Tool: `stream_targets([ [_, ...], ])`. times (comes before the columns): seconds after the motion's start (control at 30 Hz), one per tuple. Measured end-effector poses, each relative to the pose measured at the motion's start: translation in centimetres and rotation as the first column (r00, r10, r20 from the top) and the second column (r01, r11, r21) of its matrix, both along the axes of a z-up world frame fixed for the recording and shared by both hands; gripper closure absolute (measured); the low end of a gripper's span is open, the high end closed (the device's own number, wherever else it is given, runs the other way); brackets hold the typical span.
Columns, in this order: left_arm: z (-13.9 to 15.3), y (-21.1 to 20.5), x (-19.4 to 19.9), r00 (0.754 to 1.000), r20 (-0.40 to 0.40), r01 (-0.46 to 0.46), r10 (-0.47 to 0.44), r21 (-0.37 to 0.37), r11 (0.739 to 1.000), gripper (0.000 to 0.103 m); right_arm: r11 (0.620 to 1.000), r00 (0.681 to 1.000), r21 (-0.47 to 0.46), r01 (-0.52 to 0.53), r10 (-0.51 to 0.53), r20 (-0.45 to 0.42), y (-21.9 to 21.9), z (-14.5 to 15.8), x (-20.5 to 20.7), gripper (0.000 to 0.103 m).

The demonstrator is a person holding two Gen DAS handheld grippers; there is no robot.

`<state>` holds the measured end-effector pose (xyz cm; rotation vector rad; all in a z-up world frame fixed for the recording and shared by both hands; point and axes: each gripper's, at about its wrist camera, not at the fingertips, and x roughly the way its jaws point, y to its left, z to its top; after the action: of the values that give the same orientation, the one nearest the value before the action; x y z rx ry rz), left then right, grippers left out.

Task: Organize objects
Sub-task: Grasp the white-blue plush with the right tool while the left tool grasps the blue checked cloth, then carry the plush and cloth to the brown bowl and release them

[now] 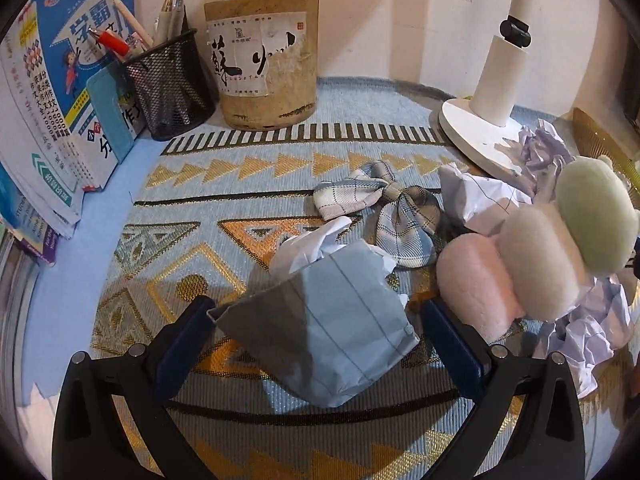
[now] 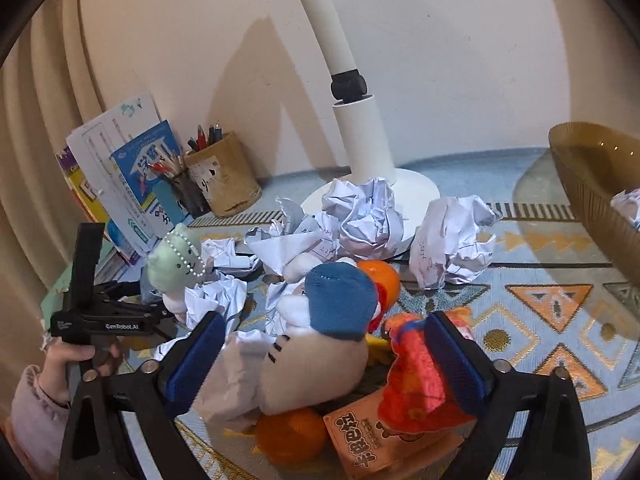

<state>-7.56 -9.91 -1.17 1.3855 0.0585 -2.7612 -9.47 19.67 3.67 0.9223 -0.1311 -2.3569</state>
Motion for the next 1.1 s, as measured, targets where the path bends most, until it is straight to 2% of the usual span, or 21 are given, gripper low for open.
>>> stream_targets([
  [0.07,0.0,-0.1,-0.1,1.000,-0.001,0.000,0.000,0.003,1.000,0.000,1.000,1.000,0.000,-0.019,0.019,0.015,-0.4,-0.1,-0.2,0.027],
  [0.1,0.0,-0.2,-0.1,1.000,-0.004,0.003,-0.003,0.008,1.000,0.002,1.000,0.999,0.000,-0.030,0.030,0.020,-0.6,-0.2,-0.2,0.031],
  [0.13,0.2,-0.3,0.1,1.000,-0.020,0.005,-0.005,0.015,1.000,0.021,1.000,0.999,0.010,-0.028,0.028,0.023,-0.9,-0.3,-0.3,0.040],
  [0.17,0.6,-0.4,0.4,0.999,-0.045,-0.004,0.004,0.016,1.000,0.039,0.999,0.999,0.011,-0.033,0.033,0.025,-1.0,-0.3,-0.3,0.057],
  [0.2,0.9,-0.6,0.8,0.997,-0.072,-0.010,0.013,0.034,0.999,0.047,0.999,0.998,-0.001,-0.051,0.051,0.034,-1.0,-0.4,-0.4,0.058],
  [0.27,0.9,-1.2,0.8,0.997,-0.081,-0.010,0.015,0.062,0.998,0.047,0.998,0.997,-0.022,-0.066,0.066,0.037,-0.8,-0.5,-0.4,0.059],
  [0.37,1.1,-1.6,0.9,0.995,-0.099,-0.013,0.021,0.076,0.997,0.048,0.996,0.998,-0.061,-0.065,0.065,-0.004,-0.2,0.0,0.2,0.060],
  [0.5,1.7,-1.3,1.5,0.990,-0.143,-0.005,0.013,0.060,0.998,0.048,0.986,0.997,-0.158,-0.056,0.046,-0.066,1.6,0.7,1.1,0.060],
  [0.7,2.5,-1.1,2.2,0.981,-0.194,-0.016,0.025,0.046,0.999,0.048,0.945,0.982,-0.317,-0.084,0.024,-0.190,4.1,2.1,3.1,0.060],
  [0.9,3.1,-1.4,3.1,0.968,-0.247,-0.033,0.043,0.044,0.998,0.048,0.917,0.983,-0.388,-0.094,0.024,-0.181,4.6,2.2,3.2,0.060],
  [1.0,3.8,-1.5,4.1,0.947,-0.311,-0.072,0.075,0.022,0.997,0.048,0.905,0.985,-0.418,-0.080,0.007,-0.172,5.1,2.3,3.2,0.060],
  [1.1,4.0,-1.3,4.6,0.938,-0.336,-0.082,0.081,0.011,0.997,0.048,0.881,0.990,-0.472,-0.034,-0.034,-0.136,6.6,2.1,3.0,0.059],
])
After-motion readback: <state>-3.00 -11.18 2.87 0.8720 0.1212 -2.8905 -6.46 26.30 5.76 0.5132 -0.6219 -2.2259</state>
